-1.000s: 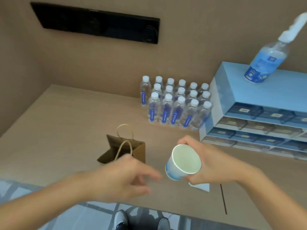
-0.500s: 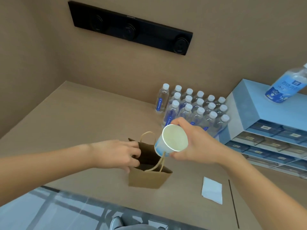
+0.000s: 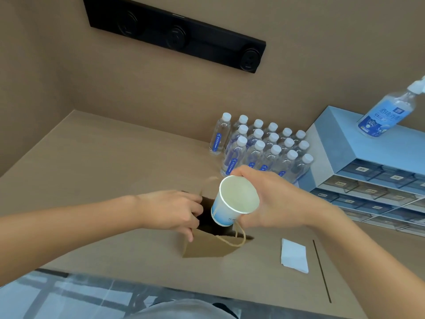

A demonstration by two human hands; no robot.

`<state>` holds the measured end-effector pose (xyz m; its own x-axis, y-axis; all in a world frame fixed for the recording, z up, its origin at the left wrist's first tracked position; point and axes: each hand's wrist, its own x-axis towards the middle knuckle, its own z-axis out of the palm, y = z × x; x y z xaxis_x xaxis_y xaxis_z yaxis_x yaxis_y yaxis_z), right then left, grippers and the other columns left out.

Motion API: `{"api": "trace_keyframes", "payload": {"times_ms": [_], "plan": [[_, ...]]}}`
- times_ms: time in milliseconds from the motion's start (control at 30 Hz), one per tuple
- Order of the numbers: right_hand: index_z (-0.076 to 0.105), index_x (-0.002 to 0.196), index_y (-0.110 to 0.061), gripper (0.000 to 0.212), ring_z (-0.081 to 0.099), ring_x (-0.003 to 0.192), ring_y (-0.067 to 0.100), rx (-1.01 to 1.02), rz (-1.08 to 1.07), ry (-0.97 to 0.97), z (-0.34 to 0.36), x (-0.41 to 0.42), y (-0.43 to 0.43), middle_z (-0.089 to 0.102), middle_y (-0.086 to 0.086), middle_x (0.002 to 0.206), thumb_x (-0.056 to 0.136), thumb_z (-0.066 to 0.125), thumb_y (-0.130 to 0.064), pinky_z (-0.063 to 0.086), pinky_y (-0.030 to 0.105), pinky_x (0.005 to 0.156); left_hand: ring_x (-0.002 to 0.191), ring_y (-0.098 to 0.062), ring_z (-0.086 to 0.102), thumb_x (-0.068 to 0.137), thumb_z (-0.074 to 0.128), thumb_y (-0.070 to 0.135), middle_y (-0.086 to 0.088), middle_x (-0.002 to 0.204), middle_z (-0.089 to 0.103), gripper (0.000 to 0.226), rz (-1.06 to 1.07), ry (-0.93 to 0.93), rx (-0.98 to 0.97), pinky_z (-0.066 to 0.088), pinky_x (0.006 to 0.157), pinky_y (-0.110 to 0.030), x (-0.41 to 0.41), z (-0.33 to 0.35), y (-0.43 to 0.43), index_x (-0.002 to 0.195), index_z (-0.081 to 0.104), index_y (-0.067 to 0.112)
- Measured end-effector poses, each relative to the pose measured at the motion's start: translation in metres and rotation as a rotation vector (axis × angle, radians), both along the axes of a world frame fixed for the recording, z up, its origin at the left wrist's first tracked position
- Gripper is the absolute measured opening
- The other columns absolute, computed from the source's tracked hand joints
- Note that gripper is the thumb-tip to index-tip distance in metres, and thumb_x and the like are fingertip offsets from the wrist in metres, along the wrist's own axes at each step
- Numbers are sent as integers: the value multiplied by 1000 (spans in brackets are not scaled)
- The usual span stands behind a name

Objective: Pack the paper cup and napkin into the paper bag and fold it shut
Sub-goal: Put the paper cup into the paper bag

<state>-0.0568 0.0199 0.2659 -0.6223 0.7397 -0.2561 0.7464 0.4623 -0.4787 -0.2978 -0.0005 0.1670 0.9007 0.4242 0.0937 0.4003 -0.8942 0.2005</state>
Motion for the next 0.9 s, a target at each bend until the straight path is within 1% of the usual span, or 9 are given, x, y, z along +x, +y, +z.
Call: {"api": "trace_keyframes", "payload": {"times_ms": [100,167,367,500,567,633,733,800,900], "plan": [[36,105,-46,61,50,86,-3,21,0,-34,3,-10,2,52,-18,95,60,75,-39,38,16,58,79,-29,52,91,61,39,-11,74,58,37,24,15,-48,51,56,-40,0,3,-1,71,64,8],[34,102,-47,60,50,84,-5,4,8,-83,1,-19,4,50,-20,92,58,75,-40,37,17,57,84,-31,54,92,60,39,-12,78,61,37,23,39,-73,51,61,-41,1,2,-2,74,65,7],[48,103,-19,57,57,88,23,71,65,-363,-30,-44,7,56,1,99,59,74,-43,56,41,70,86,-28,58,89,64,40,-9,78,61,34,27,-2,12,47,49,-31,-6,-4,-8,72,65,10],[45,84,-14,45,56,70,28,282,128,-530,-50,-59,6,57,4,82,64,68,-47,44,31,53,101,-27,51,94,56,42,-11,90,59,37,67,45,-85,49,52,-38,-3,-9,-12,81,63,8],[46,76,-15,42,52,64,28,347,180,-622,-60,-68,4,46,0,66,68,66,-51,39,29,52,100,-27,50,94,55,42,-11,91,59,37,88,63,-92,52,55,-42,-3,-7,-13,83,64,8],[48,73,-18,38,51,63,27,350,251,-736,-71,-77,2,42,-2,63,74,61,-54,36,27,52,96,-28,50,93,57,41,-12,90,59,35,103,50,-93,53,57,-42,-2,-5,-13,83,65,8],[63,94,-22,19,65,89,26,293,352,-861,-97,-88,3,65,0,96,87,55,-37,43,28,60,97,-28,48,94,56,41,-12,92,59,36,108,78,-127,53,63,-45,0,-2,-13,84,66,7],[63,115,-17,26,59,116,28,180,313,-924,-121,-94,6,62,2,123,94,49,-25,52,36,81,95,-30,50,92,59,39,-13,91,60,34,102,40,-131,53,61,-44,1,-3,-14,82,66,7],[54,128,-14,34,42,134,31,-1,269,-1025,-142,-107,8,51,6,137,99,41,-24,47,47,101,96,-28,49,93,58,40,-12,90,59,35,112,62,-123,51,61,-42,3,-5,-13,82,65,7]]}}
